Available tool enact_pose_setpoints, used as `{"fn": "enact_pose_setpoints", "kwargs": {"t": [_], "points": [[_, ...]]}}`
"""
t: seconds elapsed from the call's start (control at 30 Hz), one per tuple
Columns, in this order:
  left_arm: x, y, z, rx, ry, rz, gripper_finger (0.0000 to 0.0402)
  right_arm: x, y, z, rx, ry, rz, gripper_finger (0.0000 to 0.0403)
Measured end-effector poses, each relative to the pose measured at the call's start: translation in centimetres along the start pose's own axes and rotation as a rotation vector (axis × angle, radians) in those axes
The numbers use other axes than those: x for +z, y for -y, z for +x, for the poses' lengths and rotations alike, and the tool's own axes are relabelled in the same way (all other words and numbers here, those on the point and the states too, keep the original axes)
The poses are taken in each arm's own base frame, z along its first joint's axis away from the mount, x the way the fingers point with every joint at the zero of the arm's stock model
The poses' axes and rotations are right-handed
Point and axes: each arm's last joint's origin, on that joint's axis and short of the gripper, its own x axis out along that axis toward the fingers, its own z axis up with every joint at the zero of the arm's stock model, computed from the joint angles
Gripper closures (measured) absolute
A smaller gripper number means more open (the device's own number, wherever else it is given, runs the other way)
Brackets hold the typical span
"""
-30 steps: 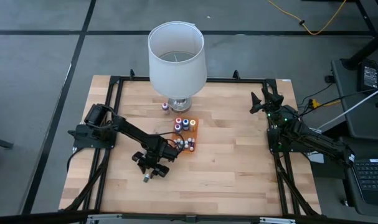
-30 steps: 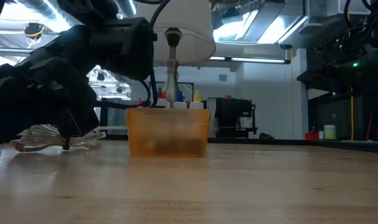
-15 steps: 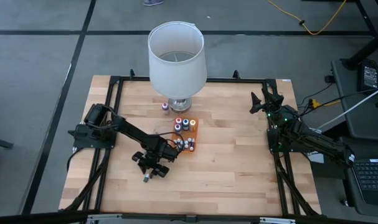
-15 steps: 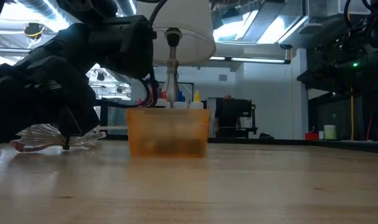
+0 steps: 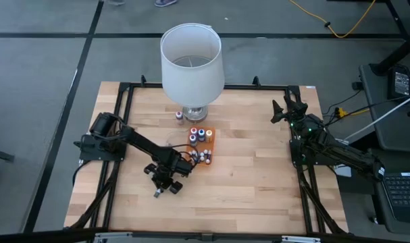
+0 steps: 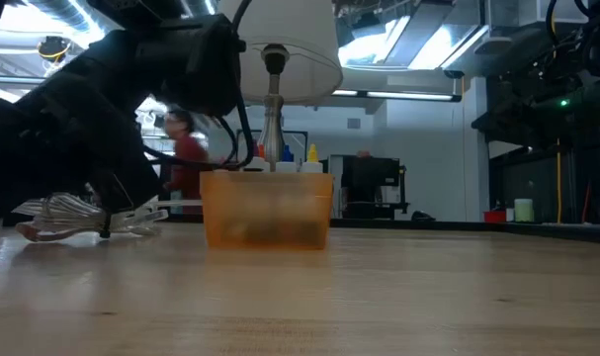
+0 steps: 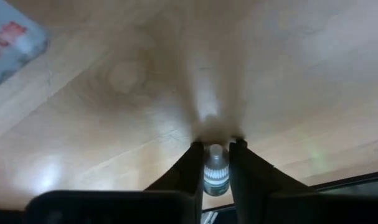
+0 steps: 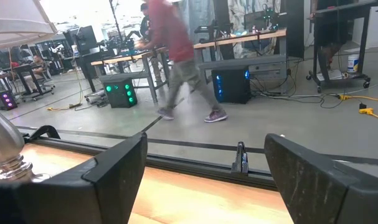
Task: Pick & Place food coloring
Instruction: Put the small green food coloring bottle into the orange bin
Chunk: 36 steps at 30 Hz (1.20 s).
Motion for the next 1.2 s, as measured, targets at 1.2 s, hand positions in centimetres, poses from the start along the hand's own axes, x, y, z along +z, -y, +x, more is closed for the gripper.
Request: {"fn": "enact_pose_setpoints", "kwargs": {"t": [1.2], "points": [[-11.6, -2.1, -10.4, 0.003, 1.046, 0.71, 0.0349, 0.0, 0.0, 0.0, 0.0, -0.001, 0.0, 0.0079]]}}
